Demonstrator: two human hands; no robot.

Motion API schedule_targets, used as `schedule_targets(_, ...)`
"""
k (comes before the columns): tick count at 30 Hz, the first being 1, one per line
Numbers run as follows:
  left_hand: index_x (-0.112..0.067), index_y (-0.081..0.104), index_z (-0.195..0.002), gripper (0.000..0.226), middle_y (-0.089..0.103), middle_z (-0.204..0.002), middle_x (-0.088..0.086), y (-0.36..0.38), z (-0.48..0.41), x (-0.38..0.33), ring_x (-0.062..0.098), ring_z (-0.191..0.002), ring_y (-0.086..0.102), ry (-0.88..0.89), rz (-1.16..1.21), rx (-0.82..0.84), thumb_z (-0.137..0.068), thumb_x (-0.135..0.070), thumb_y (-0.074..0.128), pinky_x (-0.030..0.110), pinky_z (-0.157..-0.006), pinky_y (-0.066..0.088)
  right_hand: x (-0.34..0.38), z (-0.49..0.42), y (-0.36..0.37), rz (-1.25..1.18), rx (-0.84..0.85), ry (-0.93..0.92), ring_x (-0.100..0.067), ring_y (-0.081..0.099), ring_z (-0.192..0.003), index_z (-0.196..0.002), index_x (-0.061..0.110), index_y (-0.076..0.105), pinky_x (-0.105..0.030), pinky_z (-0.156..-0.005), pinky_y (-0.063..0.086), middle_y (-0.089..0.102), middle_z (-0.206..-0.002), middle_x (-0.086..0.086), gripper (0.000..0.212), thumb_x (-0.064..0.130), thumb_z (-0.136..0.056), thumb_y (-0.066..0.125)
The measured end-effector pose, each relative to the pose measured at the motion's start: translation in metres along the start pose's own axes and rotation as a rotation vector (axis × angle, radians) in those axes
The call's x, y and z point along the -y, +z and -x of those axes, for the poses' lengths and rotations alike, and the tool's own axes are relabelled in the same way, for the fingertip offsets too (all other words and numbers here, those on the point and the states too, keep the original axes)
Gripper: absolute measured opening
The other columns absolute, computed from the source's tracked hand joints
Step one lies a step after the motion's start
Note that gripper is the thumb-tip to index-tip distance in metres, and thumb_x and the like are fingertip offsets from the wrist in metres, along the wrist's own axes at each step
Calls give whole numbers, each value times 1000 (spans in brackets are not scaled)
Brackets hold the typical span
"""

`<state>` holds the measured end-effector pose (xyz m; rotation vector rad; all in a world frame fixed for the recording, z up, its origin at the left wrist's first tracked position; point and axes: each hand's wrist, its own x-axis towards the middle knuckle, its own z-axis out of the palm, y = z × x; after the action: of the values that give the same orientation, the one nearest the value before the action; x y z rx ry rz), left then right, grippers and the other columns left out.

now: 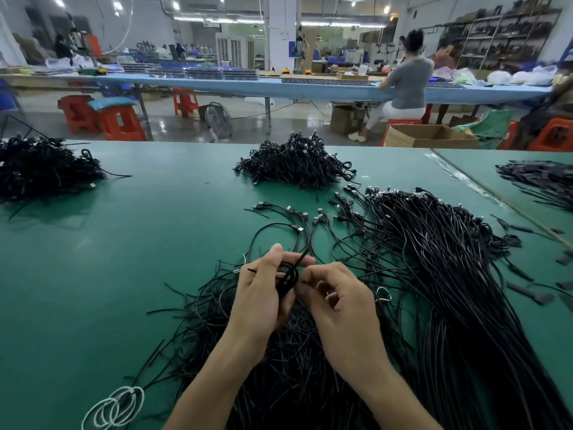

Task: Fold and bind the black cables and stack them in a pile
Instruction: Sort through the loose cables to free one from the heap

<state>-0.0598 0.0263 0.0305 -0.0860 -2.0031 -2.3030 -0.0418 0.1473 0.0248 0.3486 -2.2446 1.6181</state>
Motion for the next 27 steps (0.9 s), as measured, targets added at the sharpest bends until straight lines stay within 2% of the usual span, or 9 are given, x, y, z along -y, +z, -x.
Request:
schedule_targets(3,-24,76,-69,59,40,-42,-3,1,-2,2,11,-36,30,-51,0,-98,-104,-49,35,19,-37,26,1,1,-1,119,21,-109,0,63,-96,-90,29,73,-7,-77,46,63,-96,20,26,4,-86,73)
schedule_targets(5,-19,74,-65,64,43,-45,-3,0,-3,4,10,-36,33,-71,2,-103,-102,-53,35,20,-36,28,-1,2,-3,237,37,-182,-5,63,-97,-95,23,75,-15,-81,51,62,-97,18,17,8,-88,72)
schedule_targets(9,-15,71,-64,67,46,-46,-2,-2,-4,8,10,-36,36,-33,-31,-67,-103,-54,34,21,-36,29,-4,1,-8,515,30,-450,-11,61,-90,-97,14,76,-28,-77,55,65,-96,6,10,11,-88,72)
schedule_targets(12,-14,54,-54,64,39,-47,-1,-3,-5,10,14,-39,29,-63,-20,-18,-97,-59,42,26,-40,21,-1,-4,-13,639,80,-613,-17,60,-89,-92,14,75,-34,-73,56,65,-97,1,8,15,-89,68)
schedule_targets(16,-15,63,-66,59,36,-47,-5,-6,-5,11,11,-39,23,-249,-50,121,-98,-61,45,21,-39,21,7,-13,-20,717,249,-724,-16,58,-104,-88,16,73,-34,-85,52,63,-110,3,14,19,-90,59)
schedule_targets(18,-14,63,-81,53,35,-50,-4,-6,-5,12,10,-41,25,-383,-49,158,-96,-62,48,20,-40,19,9,-18,-25,686,332,-686,-14,60,-104,-89,17,73,-35,-87,52,64,-108,4,17,21,-91,57)
schedule_targets(22,-29,63,-63,57,36,-52,-4,-6,-2,14,9,-41,26,-487,8,262,-84,-78,45,18,-41,17,6,-21,-28,464,382,-442,-7,59,-99,-89,20,74,-30,-88,51,59,-107,12,11,15,-88,64)
schedule_targets(25,-24,53,-52,73,31,-50,-6,-7,-2,12,7,-37,21,-560,112,385,-67,-94,40,14,-34,18,3,-23,-27,287,389,-256,-5,59,-98,-83,26,72,-24,-86,50,56,-103,20,20,6,-83,67)
schedule_targets(27,-25,47,-53,74,24,-57,-6,-9,-2,8,5,-39,16,-591,183,480,-56,-99,50,12,-33,16,2,-28,-31,246,415,-156,-6,62,-97,-82,27,73,-24,-85,50,61,-99,19,22,5,-81,71)
